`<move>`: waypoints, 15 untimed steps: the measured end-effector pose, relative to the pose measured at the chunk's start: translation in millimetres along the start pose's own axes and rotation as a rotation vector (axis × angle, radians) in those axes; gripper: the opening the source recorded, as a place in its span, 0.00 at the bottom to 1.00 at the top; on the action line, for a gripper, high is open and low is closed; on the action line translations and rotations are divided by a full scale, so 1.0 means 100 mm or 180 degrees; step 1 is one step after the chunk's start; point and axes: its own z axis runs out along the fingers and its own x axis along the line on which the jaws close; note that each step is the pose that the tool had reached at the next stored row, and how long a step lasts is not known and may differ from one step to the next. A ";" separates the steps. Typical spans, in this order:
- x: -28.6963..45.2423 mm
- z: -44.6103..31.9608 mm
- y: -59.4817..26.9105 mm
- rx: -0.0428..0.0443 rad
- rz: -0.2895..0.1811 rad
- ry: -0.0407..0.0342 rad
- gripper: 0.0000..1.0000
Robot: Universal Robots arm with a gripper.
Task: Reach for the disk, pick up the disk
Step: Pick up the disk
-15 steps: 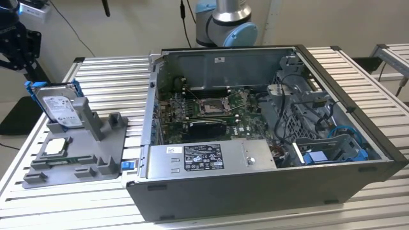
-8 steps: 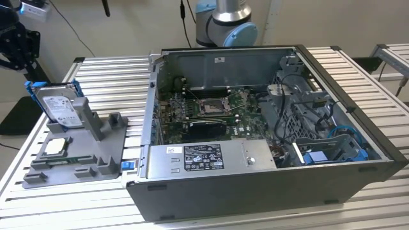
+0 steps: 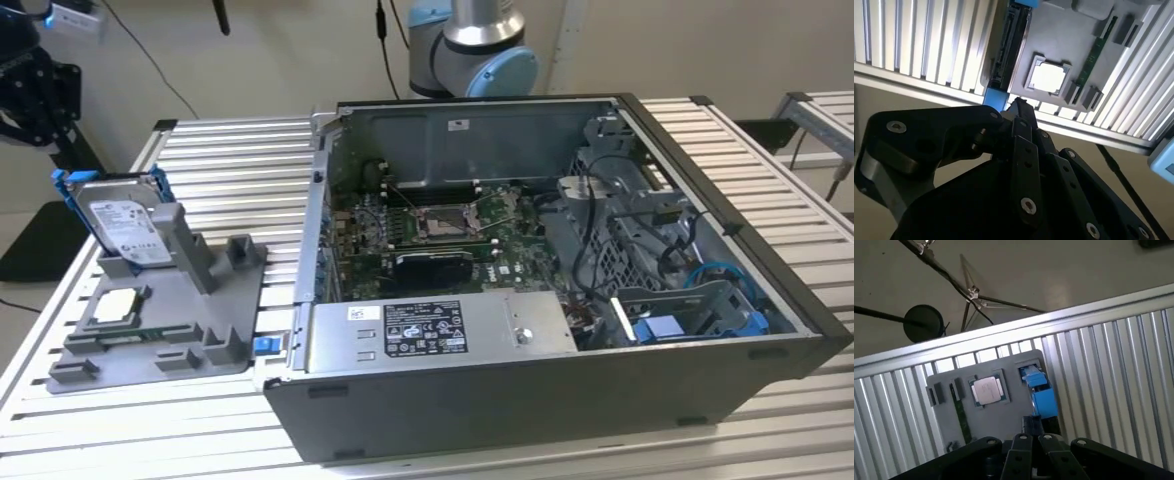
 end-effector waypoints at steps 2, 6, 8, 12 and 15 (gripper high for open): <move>0.000 -0.001 0.000 0.0002 -0.0054 -0.0001 0.00; 0.000 0.000 0.000 0.0007 -0.0170 -0.0002 0.00; 0.000 0.000 0.000 0.0010 -0.0242 -0.0004 0.00; 0.000 0.001 0.000 0.0023 -0.0441 -0.0007 0.00; -0.002 0.003 0.000 0.0029 -0.0547 -0.0009 0.00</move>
